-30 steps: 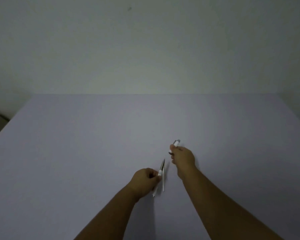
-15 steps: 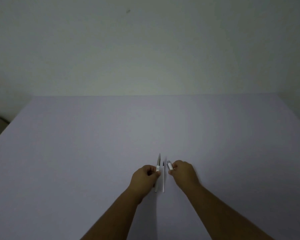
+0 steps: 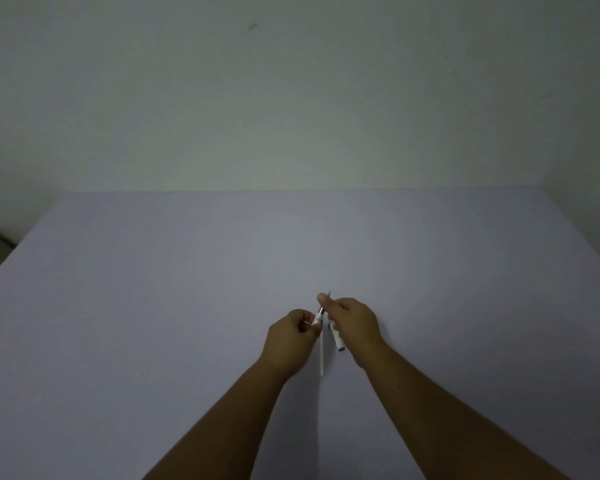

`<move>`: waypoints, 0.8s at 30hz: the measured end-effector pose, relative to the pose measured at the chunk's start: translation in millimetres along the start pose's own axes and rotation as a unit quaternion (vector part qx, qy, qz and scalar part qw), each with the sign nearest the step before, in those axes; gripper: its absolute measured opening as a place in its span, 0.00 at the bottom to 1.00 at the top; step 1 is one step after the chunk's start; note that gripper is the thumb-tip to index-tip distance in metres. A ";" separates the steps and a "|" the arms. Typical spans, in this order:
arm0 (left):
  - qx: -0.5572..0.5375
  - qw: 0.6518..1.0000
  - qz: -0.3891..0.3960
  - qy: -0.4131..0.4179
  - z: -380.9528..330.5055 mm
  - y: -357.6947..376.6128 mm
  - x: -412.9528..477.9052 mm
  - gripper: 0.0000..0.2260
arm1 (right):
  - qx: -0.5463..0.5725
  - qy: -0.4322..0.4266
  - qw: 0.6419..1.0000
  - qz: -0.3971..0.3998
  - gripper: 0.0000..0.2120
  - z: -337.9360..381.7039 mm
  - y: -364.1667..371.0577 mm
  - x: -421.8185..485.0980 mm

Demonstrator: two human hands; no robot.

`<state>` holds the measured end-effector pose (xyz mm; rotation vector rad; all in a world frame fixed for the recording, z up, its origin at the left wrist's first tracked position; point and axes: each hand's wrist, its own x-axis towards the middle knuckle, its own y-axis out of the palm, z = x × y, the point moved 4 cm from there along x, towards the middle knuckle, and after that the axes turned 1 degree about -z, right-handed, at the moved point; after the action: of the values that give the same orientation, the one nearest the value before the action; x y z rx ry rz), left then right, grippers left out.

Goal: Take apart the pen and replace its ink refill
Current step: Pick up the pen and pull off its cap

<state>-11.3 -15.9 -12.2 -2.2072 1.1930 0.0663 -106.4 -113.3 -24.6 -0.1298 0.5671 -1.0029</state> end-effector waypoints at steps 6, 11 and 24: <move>-0.051 0.998 0.016 0.015 -16.3 -1.5 -3.6 0.07 | 0.136 0.009 0.990 0.028 0.09 18.6 -1.2 -0.7; -0.173 0.980 0.084 -0.050 -19.1 -2.8 -6.0 0.10 | 0.245 -0.001 0.964 0.099 0.04 20.1 -6.2 -0.5; -0.097 0.995 0.020 -0.016 -34.9 -13.6 -10.8 0.09 | 0.269 0.028 0.955 0.121 0.04 22.4 -13.1 0.3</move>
<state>-15.5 -21.5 26.2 -2.3402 1.2590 0.2431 -104.9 -124.0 -1.0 0.4445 0.3331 -0.8902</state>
